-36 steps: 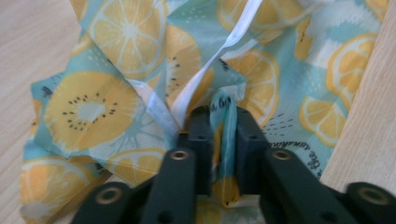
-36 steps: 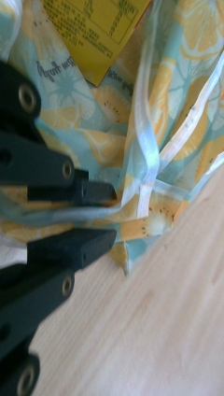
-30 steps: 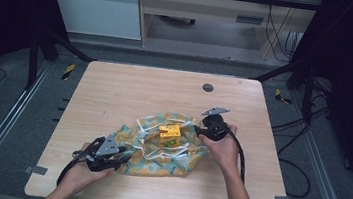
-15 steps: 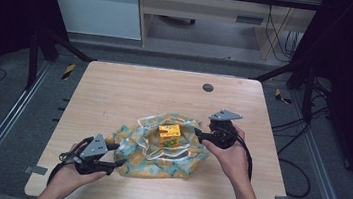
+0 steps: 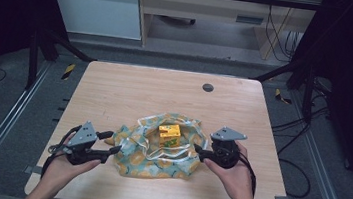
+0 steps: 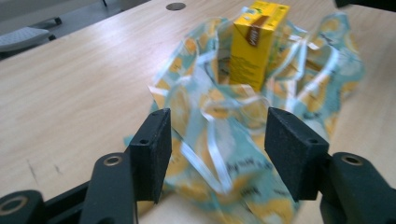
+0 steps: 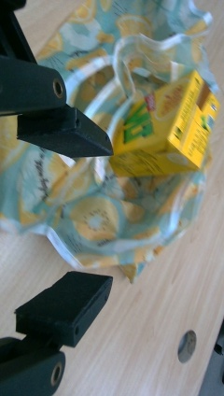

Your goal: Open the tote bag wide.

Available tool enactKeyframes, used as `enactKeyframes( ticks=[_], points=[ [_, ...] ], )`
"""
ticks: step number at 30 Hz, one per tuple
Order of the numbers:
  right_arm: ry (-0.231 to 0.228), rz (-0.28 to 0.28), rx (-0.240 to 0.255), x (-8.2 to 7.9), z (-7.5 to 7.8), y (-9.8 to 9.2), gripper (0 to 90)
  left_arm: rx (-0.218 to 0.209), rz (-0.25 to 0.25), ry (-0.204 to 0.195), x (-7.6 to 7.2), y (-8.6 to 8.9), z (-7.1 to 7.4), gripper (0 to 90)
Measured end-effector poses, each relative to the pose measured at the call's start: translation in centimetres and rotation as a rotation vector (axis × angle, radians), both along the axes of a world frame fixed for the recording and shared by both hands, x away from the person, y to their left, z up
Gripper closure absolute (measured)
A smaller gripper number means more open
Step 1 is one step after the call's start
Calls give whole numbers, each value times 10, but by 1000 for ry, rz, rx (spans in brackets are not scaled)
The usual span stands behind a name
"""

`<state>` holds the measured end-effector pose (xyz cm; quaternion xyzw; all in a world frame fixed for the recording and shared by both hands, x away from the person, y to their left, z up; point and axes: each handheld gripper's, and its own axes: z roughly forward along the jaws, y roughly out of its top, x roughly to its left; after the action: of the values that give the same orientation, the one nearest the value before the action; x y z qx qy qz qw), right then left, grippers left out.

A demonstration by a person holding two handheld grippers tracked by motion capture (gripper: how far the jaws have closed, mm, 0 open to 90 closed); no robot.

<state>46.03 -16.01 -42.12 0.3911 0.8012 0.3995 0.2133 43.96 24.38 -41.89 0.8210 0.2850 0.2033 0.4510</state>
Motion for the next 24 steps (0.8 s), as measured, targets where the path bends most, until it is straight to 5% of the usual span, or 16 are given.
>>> enactKeyframes(
  ticks=[6,14,18,20,24],
  points=[
    [4,58,-20,-9,-10,14,261,33,8,18,36,-28,1,410],
    [38,106,-82,2,-31,38,259,108,-14,34,68,-64,-14,418],
    [90,142,-121,2,-42,40,470,149,-35,55,76,-74,-24,466],
    [103,154,-141,0,-46,40,600,179,-39,51,78,-77,-28,584],
    [134,165,-157,-2,-52,36,777,168,8,65,84,-76,-33,789]
  ],
)
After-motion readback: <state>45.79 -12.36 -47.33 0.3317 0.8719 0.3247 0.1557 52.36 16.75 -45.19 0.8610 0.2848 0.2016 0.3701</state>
